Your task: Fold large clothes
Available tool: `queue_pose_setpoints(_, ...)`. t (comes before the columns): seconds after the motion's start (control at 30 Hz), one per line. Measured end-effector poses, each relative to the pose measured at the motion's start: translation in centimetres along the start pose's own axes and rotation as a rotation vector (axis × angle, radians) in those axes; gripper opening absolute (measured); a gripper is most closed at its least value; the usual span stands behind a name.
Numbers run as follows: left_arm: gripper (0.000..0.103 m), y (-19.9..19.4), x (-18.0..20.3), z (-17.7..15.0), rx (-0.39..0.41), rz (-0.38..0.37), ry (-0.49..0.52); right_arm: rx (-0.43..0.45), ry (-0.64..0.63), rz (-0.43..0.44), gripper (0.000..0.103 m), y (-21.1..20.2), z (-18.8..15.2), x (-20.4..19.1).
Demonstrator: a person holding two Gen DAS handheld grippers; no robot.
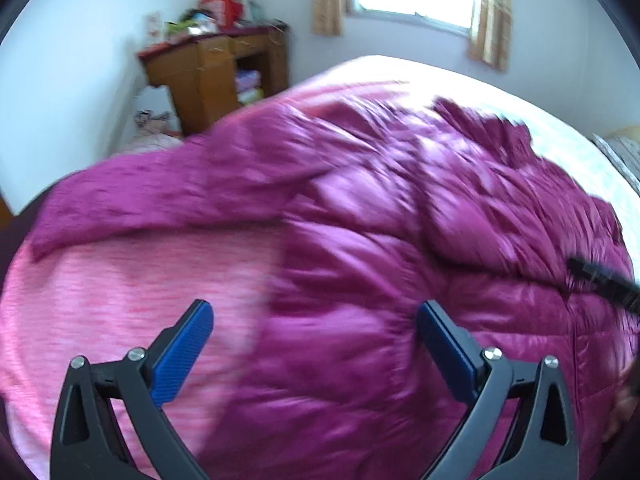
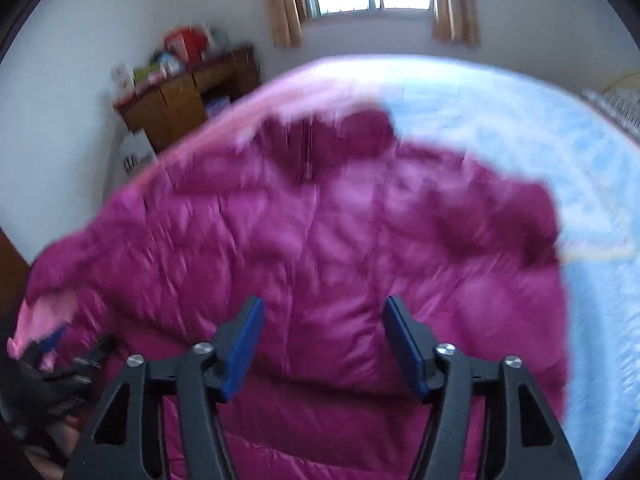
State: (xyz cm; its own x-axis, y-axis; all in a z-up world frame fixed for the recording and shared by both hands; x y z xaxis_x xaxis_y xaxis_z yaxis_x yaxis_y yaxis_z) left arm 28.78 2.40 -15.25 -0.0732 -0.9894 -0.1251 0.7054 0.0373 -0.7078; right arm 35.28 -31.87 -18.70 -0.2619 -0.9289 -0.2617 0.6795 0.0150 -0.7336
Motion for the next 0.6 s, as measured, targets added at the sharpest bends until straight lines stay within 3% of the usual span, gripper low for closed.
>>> queue_pose_setpoints(0.17,0.103,-2.8,-9.1,0.9,0.061,0.065,-0.213,0.034,-0.002,0.027,0.073,-0.4,-0.1,-0.1)
queue_pose_setpoints(0.3,0.102,-2.5,-17.4,0.8,0.048,0.171,-0.419,0.054,0.038,0.091,0.076,-0.9,-0.4,0.2)
queue_pose_setpoints(0.4,0.086,-1.2,-21.6,0.2,0.007,0.239,-0.51,0.049,0.049,0.096,0.077,-0.8,-0.3,0.3)
queue_pose_setpoints(0.47,0.077,0.2,-23.4,-0.5,-0.032,0.213,-0.579,0.045,0.042,0.09,0.077,-0.8,-0.3,0.2)
queue_pose_setpoints(0.6,0.07,2.8,-25.1,-2.0,-0.081,0.139,-0.704,0.041,0.033,0.084,0.079,-0.5,-0.3,0.1)
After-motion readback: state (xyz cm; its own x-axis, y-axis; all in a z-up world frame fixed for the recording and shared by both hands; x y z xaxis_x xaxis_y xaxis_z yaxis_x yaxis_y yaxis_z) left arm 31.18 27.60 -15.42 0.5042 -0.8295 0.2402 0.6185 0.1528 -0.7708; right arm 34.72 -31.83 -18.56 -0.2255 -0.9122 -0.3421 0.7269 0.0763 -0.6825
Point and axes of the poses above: each gripper's, at about its wrist camera, not at the fingertips, and y roughly the way its jaws point, x to its right, z to its top, the point moved 6 cm from there along y, roughly the way its jaws point, and after that the axes turned 11 degrees about y, right-handed, at the moved point
